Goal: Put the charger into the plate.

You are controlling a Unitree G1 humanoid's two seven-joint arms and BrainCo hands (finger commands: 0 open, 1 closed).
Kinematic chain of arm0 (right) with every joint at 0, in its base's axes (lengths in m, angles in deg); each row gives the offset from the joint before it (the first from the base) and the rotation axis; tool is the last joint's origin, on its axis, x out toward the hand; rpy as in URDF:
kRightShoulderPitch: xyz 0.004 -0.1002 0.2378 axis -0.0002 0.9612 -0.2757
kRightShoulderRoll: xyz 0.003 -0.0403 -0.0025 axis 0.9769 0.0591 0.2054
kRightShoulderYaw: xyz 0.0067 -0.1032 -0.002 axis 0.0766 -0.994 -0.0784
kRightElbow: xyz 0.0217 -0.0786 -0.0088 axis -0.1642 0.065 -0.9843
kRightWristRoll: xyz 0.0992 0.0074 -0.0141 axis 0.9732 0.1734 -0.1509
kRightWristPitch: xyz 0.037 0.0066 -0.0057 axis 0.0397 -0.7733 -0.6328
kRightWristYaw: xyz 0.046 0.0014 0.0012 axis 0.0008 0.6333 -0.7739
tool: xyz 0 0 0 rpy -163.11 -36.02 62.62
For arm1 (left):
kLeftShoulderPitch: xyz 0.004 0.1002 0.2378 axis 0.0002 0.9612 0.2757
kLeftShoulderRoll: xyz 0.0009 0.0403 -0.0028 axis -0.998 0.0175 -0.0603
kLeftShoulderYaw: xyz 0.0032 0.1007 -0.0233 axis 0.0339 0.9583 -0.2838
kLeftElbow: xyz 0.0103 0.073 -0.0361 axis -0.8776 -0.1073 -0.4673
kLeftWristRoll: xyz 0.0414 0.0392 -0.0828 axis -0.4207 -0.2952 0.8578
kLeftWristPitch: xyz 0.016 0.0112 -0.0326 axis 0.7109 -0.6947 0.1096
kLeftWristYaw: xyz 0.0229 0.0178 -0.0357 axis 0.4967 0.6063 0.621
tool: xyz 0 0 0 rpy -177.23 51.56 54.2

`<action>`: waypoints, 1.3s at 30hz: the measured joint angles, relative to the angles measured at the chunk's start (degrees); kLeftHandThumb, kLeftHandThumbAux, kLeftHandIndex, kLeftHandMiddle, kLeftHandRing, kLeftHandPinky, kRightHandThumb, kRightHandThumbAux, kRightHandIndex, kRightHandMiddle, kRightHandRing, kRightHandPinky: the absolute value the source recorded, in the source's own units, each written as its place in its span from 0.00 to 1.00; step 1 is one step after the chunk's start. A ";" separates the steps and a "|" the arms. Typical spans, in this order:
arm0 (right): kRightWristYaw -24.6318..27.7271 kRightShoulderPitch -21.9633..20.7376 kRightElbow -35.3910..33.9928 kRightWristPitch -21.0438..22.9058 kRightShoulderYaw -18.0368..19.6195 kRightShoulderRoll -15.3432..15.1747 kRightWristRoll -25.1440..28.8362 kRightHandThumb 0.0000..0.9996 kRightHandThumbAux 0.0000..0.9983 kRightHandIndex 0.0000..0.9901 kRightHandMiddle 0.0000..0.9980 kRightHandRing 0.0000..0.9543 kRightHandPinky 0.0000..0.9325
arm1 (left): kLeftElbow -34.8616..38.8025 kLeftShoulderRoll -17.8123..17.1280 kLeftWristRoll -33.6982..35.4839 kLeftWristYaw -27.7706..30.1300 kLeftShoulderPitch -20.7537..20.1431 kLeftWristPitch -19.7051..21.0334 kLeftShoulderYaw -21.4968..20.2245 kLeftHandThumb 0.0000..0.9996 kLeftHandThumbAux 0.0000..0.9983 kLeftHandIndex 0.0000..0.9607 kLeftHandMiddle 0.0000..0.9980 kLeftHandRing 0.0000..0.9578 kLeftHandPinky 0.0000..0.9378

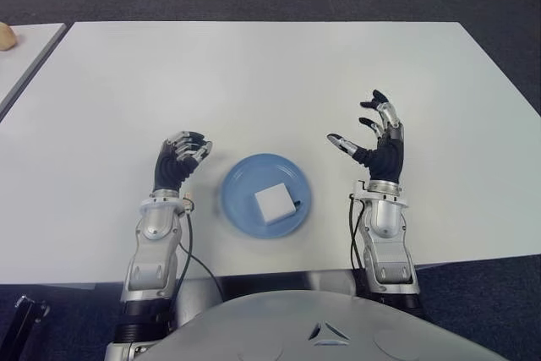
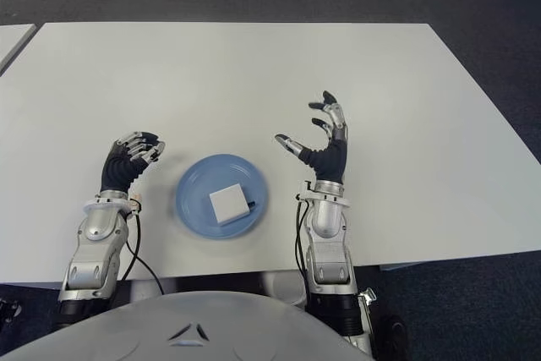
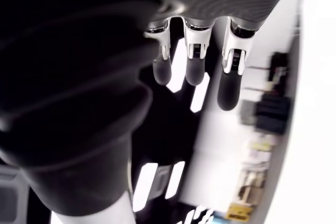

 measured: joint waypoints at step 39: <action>7.31 -1.55 21.70 -5.33 2.47 -2.96 4.72 0.71 0.73 0.43 0.51 0.55 0.57 | -12.01 1.45 -0.14 -1.55 -4.31 -6.01 0.27 0.70 0.72 0.44 0.48 0.52 0.51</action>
